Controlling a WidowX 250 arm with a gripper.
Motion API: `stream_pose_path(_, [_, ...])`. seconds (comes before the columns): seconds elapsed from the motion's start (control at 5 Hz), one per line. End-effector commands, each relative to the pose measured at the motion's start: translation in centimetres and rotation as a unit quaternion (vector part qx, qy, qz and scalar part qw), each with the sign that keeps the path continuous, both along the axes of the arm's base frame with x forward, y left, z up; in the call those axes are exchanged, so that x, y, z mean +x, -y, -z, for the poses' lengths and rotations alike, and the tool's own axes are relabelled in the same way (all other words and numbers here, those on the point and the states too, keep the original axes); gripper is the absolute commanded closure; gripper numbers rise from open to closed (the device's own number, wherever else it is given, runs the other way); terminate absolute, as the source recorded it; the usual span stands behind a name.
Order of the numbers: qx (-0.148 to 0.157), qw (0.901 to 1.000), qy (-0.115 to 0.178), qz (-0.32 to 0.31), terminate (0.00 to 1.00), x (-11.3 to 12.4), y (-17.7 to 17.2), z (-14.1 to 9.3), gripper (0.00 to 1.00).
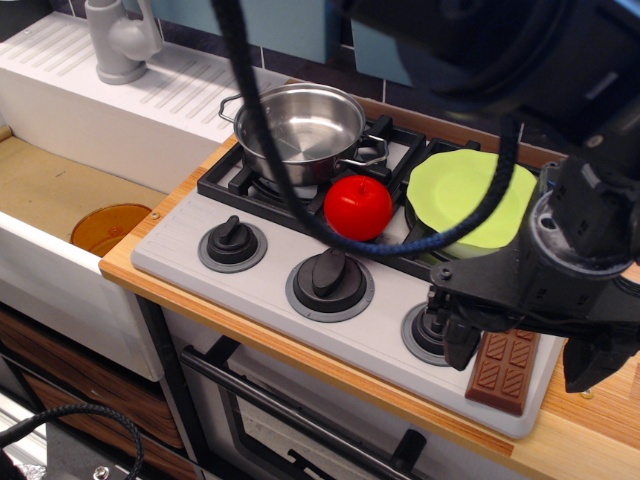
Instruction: Put chocolate on plate and apple in pot or pan on stove
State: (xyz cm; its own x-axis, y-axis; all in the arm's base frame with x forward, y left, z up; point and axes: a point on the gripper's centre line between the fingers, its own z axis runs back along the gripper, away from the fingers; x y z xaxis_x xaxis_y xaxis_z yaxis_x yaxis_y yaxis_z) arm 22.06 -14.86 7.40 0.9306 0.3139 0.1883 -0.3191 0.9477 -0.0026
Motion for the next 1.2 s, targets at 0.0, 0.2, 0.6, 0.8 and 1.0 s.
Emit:
stream_pose_path(0.0, [0.000,1.0000,0.000,0.000,0.00,0.0,0.0,0.0,0.00])
stream_pose_path(0.2, [-0.012,0.9999,0.011,0.003,0.00,0.6,0.2,1.3,0.00])
stream_pose_path(0.6, [-0.023,0.9991,0.036,0.006,0.00,1.7,0.6,3.9,0.00])
stream_pose_path(0.8, [-0.020,0.9986,0.049,0.006,0.00,2.1,0.5,4.6,0.00])
stream_pose_path(1.0, [-0.015,0.9981,0.059,0.006,0.00,2.4,0.3,4.9,0.00])
